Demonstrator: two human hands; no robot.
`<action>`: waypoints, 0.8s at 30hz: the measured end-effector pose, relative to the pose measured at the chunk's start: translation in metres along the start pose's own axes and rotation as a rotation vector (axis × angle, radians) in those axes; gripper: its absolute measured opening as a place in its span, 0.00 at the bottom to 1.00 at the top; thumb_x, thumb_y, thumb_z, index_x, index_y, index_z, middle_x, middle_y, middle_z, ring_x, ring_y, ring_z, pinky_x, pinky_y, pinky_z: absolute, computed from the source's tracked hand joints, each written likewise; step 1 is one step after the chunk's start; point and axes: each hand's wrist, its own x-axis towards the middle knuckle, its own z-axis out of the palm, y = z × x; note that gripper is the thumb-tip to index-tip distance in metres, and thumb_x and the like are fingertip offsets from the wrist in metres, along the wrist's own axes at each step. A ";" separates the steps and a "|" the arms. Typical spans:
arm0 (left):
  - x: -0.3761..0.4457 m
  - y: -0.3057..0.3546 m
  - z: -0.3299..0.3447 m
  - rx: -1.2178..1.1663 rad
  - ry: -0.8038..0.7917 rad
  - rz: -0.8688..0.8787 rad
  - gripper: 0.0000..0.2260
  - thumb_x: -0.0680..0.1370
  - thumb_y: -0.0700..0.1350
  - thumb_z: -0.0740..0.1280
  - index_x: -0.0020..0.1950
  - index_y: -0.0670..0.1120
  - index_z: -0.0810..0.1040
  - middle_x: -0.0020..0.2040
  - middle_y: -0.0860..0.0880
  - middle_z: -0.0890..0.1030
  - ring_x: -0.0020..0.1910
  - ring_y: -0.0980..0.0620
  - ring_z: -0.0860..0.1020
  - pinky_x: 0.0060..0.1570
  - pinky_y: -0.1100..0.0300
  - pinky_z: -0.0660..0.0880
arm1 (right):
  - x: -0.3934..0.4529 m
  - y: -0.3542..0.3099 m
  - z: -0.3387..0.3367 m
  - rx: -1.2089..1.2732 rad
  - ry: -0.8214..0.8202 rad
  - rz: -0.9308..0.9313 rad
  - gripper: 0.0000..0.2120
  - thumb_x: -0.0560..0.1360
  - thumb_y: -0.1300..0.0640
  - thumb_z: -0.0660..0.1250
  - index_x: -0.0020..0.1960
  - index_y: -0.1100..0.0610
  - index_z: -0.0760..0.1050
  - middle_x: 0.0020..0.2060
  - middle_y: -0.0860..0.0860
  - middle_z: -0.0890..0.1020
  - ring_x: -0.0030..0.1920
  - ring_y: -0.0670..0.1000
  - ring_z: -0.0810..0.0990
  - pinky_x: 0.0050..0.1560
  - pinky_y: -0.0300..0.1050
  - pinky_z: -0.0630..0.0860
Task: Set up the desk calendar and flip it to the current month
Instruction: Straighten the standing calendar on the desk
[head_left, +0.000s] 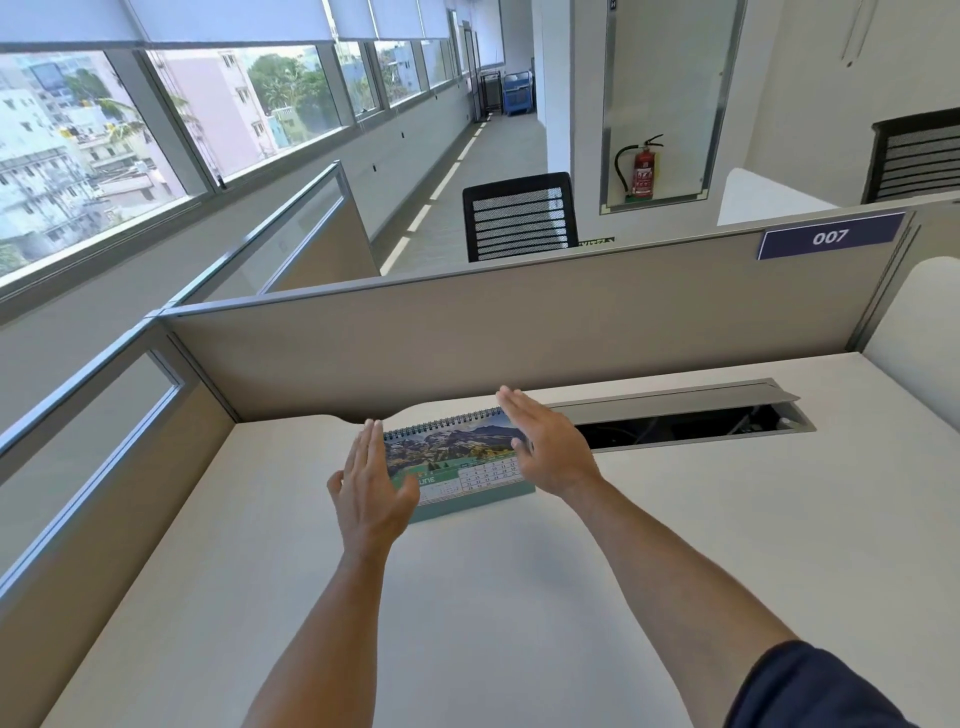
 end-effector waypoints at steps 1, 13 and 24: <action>-0.001 0.001 0.000 0.013 -0.026 0.004 0.39 0.70 0.54 0.62 0.82 0.48 0.59 0.82 0.51 0.59 0.80 0.53 0.58 0.68 0.48 0.61 | -0.001 0.000 0.000 -0.016 -0.025 -0.007 0.34 0.79 0.63 0.66 0.83 0.55 0.61 0.82 0.48 0.65 0.82 0.47 0.61 0.79 0.41 0.60; -0.004 0.000 -0.006 0.002 -0.148 0.006 0.41 0.70 0.56 0.59 0.83 0.50 0.53 0.84 0.53 0.53 0.81 0.50 0.56 0.70 0.44 0.60 | -0.004 -0.004 -0.001 -0.027 -0.141 0.032 0.36 0.79 0.61 0.66 0.84 0.54 0.57 0.84 0.46 0.57 0.84 0.45 0.53 0.81 0.43 0.55; 0.012 0.003 0.011 -0.588 0.012 -0.444 0.23 0.80 0.45 0.65 0.75 0.44 0.67 0.65 0.43 0.78 0.62 0.43 0.77 0.56 0.53 0.72 | -0.003 -0.011 0.024 0.581 0.108 0.585 0.19 0.81 0.58 0.68 0.71 0.58 0.73 0.62 0.52 0.80 0.62 0.52 0.78 0.67 0.52 0.76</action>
